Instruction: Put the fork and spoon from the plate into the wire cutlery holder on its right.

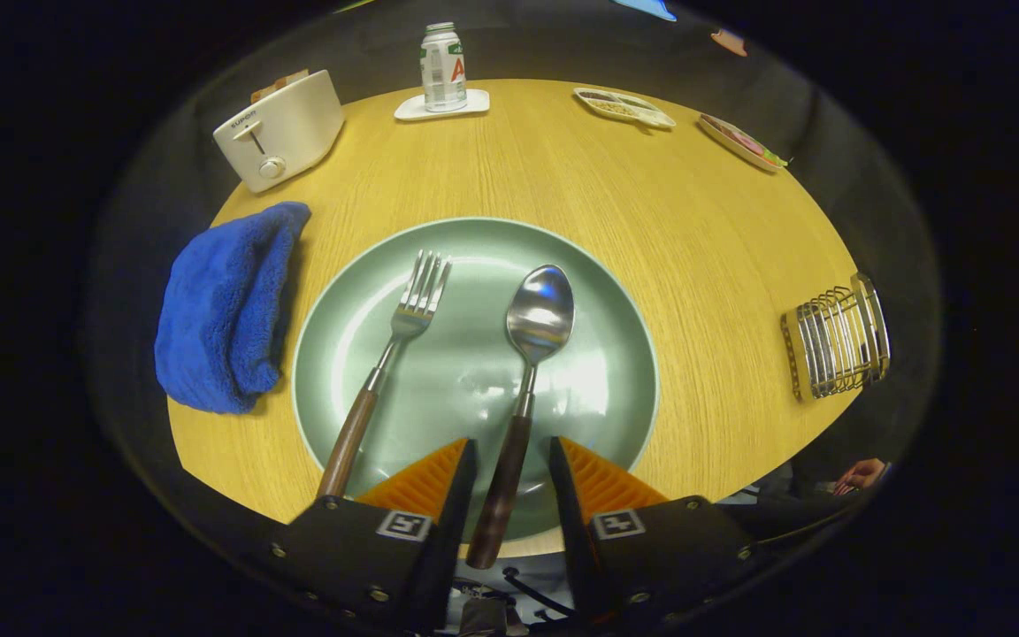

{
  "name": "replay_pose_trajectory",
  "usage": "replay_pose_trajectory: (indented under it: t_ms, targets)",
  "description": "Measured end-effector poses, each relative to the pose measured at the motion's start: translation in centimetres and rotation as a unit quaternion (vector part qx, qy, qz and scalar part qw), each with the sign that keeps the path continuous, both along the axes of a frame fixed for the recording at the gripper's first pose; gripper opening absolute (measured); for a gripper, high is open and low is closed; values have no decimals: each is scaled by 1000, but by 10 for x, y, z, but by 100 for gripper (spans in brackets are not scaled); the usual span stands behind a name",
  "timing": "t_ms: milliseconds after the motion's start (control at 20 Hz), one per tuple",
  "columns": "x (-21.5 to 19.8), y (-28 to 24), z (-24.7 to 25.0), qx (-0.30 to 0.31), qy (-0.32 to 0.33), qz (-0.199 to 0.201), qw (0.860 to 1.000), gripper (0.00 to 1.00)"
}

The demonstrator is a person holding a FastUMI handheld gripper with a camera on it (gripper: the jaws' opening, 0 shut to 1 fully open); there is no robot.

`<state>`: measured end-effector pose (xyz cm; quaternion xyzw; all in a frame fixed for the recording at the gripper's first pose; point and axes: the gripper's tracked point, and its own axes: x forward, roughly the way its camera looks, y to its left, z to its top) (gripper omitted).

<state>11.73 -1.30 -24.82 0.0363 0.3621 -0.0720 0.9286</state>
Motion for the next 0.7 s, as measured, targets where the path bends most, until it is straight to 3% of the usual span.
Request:
replay_pose_trajectory:
  t_ms: [100, 200, 250, 350, 700]
  targets:
    - [0, -1, 1, 4, -1, -5, 1000, 22]
    - [3, -3, 2, 10, -6, -12, 1000, 22]
    - [3, 3, 4, 20, -8, -6, 1000, 10]
    - [5, 1, 4, 22, -14, -4, 1000, 1]
    - [-1, -7, 22, 1, -41, -7, 999, 1]
